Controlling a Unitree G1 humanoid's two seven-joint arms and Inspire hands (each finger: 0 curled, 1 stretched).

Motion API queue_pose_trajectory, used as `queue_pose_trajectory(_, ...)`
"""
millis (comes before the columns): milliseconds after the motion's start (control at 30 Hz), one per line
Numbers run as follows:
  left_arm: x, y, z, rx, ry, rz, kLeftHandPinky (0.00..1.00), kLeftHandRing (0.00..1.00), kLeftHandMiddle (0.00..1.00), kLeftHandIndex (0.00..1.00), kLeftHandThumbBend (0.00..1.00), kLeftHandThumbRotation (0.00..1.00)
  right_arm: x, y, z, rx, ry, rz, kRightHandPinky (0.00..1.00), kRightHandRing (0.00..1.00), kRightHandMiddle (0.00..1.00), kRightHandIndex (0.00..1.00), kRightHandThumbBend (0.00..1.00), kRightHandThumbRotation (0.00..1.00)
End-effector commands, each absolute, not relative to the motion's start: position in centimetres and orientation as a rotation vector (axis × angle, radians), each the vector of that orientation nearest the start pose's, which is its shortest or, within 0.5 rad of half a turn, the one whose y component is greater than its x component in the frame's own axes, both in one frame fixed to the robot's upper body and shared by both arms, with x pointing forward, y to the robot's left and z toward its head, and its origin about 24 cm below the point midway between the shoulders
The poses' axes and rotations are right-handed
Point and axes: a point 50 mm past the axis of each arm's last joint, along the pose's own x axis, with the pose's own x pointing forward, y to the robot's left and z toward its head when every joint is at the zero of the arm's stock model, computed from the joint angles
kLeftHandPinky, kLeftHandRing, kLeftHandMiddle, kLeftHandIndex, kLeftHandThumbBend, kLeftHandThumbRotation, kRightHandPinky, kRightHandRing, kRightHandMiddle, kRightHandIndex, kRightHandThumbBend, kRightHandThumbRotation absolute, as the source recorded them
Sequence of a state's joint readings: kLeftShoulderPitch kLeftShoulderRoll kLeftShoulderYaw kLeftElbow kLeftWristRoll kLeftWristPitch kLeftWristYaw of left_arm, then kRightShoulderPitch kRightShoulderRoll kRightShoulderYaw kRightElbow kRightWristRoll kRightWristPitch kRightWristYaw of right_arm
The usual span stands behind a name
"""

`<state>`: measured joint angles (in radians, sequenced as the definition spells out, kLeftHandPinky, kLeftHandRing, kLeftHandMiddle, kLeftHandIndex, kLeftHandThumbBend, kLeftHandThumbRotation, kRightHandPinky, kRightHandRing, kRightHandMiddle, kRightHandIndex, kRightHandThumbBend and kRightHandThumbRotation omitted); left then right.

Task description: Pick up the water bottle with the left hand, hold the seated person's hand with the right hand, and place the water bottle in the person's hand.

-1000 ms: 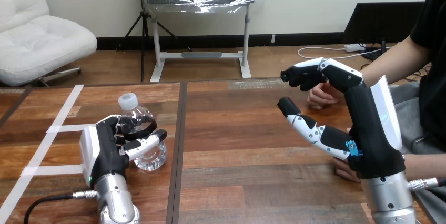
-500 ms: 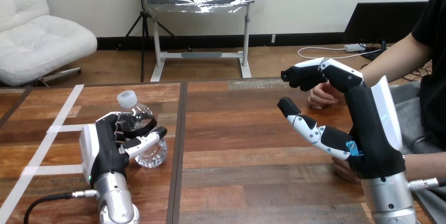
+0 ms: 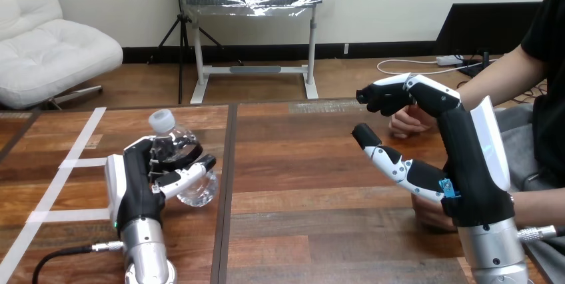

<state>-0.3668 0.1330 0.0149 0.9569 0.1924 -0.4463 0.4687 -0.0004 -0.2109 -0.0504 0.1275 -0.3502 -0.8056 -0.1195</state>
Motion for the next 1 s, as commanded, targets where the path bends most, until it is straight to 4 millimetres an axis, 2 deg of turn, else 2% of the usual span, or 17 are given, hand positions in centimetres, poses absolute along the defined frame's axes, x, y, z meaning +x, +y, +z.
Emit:
queue_pose_trajectory(0,30.5,16.9,1.9,0.278,-0.151,0.293,0.38,0.41,0.45,0.51,0.61,0.0,23.5,-17.8,10.4,-0.501,-0.775,0.055,0.5,0.56,0.6,0.58,0.51,0.0)
queue_pose_trajectory(500,29.3,14.9,4.7,0.263,-0.3,0.206,0.41,0.42,0.44,0.51,0.61,0.0,23.8,-18.1,10.5,-0.546,-0.77,0.048,0.52,0.58,0.62,0.61,0.52,0.0)
queue_pose_trajectory(800,28.8,14.3,5.8,0.243,-0.344,0.164,0.41,0.42,0.44,0.5,0.6,0.0,24.0,-18.9,11.0,-0.647,-0.69,0.071,0.55,0.66,0.69,0.66,0.54,0.04)
queue_pose_trajectory(967,28.5,14.1,6.1,0.236,-0.361,0.147,0.42,0.42,0.44,0.5,0.6,0.0,24.1,-19.5,11.4,-0.7,-0.663,0.091,0.57,0.7,0.73,0.7,0.59,0.05)
